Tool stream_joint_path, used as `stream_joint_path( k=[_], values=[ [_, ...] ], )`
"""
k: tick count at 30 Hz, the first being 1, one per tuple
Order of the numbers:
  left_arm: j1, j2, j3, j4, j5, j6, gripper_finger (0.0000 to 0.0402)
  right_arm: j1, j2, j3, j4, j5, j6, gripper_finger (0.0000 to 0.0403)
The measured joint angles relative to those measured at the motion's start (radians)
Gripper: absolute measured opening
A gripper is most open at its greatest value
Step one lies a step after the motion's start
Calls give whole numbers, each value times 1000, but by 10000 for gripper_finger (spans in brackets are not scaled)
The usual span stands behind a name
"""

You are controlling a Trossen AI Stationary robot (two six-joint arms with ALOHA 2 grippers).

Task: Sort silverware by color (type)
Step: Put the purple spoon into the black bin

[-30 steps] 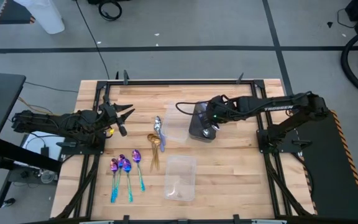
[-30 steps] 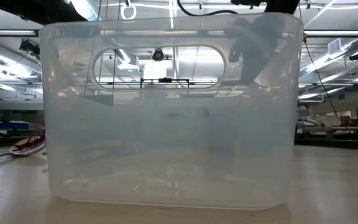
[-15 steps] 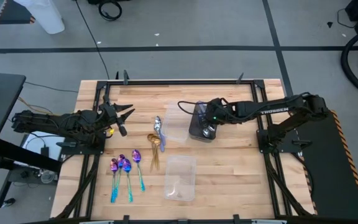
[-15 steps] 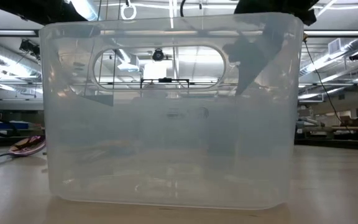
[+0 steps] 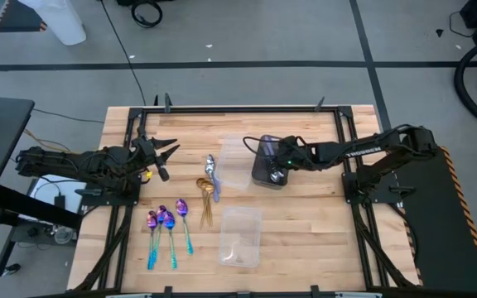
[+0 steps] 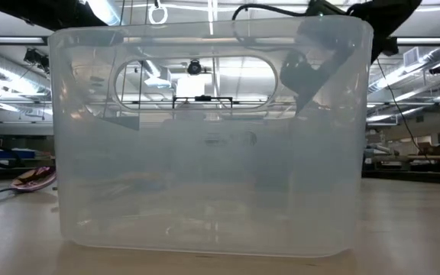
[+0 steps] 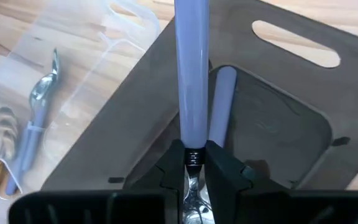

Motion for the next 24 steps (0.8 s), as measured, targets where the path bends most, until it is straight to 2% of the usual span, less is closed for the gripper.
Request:
stream_joint_path(
  k=[12,24],
  values=[
    [0,0,0,0,0,0,94,0,0,-110,155,-32,-1,53],
    [0,0,0,0,0,0,94,0,0,-130,175,-88,-2,67]
  ],
)
